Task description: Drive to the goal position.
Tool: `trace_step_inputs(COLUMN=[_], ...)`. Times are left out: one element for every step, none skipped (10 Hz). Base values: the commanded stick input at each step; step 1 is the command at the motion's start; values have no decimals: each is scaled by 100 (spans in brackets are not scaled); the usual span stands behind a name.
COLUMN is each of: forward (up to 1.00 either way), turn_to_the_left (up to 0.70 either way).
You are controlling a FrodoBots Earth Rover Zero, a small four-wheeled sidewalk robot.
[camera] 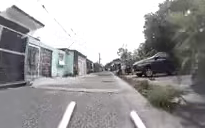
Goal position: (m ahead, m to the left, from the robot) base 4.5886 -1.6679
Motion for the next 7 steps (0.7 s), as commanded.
trace_step_inputs(forward=[70, 70, 70, 70, 70, 70, 70], turn_to_the_left=[0, 0, 0, 0, 0, 0, -1])
